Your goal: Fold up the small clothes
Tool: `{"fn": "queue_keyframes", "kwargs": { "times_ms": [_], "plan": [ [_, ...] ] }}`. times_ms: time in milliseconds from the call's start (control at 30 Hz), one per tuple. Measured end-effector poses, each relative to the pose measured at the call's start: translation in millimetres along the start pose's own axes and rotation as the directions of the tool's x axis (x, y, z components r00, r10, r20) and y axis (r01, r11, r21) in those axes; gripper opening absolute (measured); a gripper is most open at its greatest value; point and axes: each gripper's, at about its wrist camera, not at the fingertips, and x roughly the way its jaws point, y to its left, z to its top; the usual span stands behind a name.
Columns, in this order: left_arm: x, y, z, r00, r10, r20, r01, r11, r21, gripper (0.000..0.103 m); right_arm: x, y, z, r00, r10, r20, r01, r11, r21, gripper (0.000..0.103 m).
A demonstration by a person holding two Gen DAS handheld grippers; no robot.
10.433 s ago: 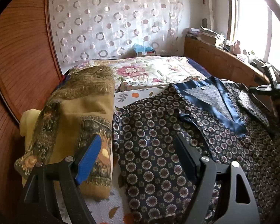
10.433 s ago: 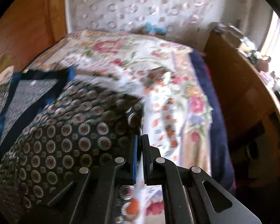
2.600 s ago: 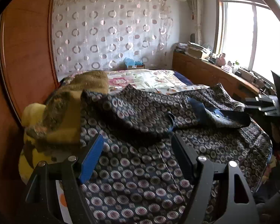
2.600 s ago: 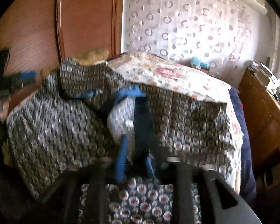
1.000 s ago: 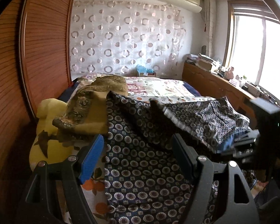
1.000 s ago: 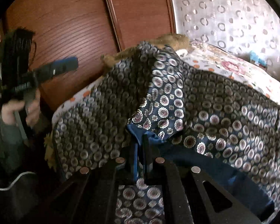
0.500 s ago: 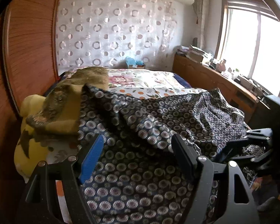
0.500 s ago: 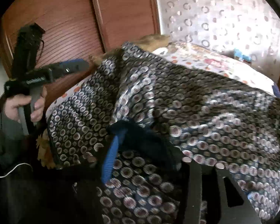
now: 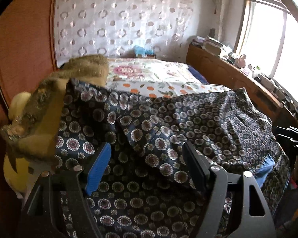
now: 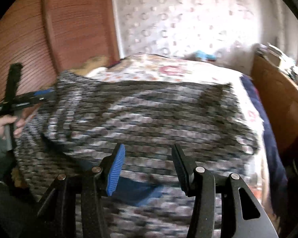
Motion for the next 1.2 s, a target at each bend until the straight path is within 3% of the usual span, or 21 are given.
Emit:
{"fn": "queue_keyframes", "kwargs": {
  "times_ms": [67, 267, 400, 433, 500, 533, 567, 700, 967, 1000, 1033, 1200],
  "plan": [
    [4, 4, 0, 1.000, -0.001, -0.017, 0.000, 1.000, -0.020, 0.069, 4, -13, -3, 0.998, -0.058, -0.004, 0.058, 0.998, 0.025, 0.051],
    [10, 1, 0, 0.999, -0.026, -0.022, 0.025, 1.000, -0.015, 0.068, 5, -55, -15, 0.982, -0.188, -0.029, 0.190, 0.977, 0.102, 0.051],
    [18, -3, 4, 0.999, -0.028, -0.040, 0.028, 1.000, -0.007, 0.064, 5, -71, -13, 0.975, -0.218, -0.048, 0.223, 0.963, 0.151, 0.051],
    [19, -4, 5, 0.999, -0.030, -0.043, 0.030, 1.000, -0.003, 0.058, 5, -73, -12, 0.974, -0.222, -0.047, 0.227, 0.961, 0.160, 0.051],
    [24, -8, 5, 0.998, -0.031, -0.059, 0.032, 0.999, 0.012, 0.034, 8, -76, -9, 0.974, -0.222, -0.048, 0.227, 0.959, 0.172, 0.051],
    [26, -10, 4, 0.997, -0.019, -0.073, 0.021, 0.999, 0.025, 0.012, 10, -77, -8, 0.974, -0.221, -0.052, 0.227, 0.958, 0.177, 0.051],
    [27, -11, 3, 0.997, -0.017, -0.076, 0.019, 0.999, 0.033, 0.008, 13, -83, -6, 0.974, -0.220, -0.061, 0.228, 0.956, 0.182, 0.051],
    [7, -18, -2, 1.000, -0.018, -0.019, 0.019, 0.998, 0.059, 0.005, 29, -94, -6, 0.979, -0.187, -0.086, 0.202, 0.952, 0.230, 0.051],
    [-63, -7, -26, 0.994, 0.003, 0.113, -0.002, 1.000, -0.002, 0.005, 41, -110, 4, 0.983, -0.148, -0.113, 0.172, 0.952, 0.252, 0.050],
    [-69, -5, -30, 0.993, 0.008, 0.121, -0.007, 1.000, -0.007, 0.005, 43, -109, 5, 0.986, -0.122, -0.115, 0.147, 0.958, 0.247, 0.035],
    [-74, -3, -34, 0.992, 0.011, 0.127, -0.009, 1.000, -0.016, 0.005, 46, -109, 7, 0.987, -0.107, -0.119, 0.133, 0.962, 0.237, 0.008],
    [-87, 13, -50, 0.991, 0.033, 0.132, -0.025, 0.998, -0.062, 0.005, 27, -95, 4, 0.994, -0.084, -0.067, 0.096, 0.973, 0.208, 0.001]
  ]
}}
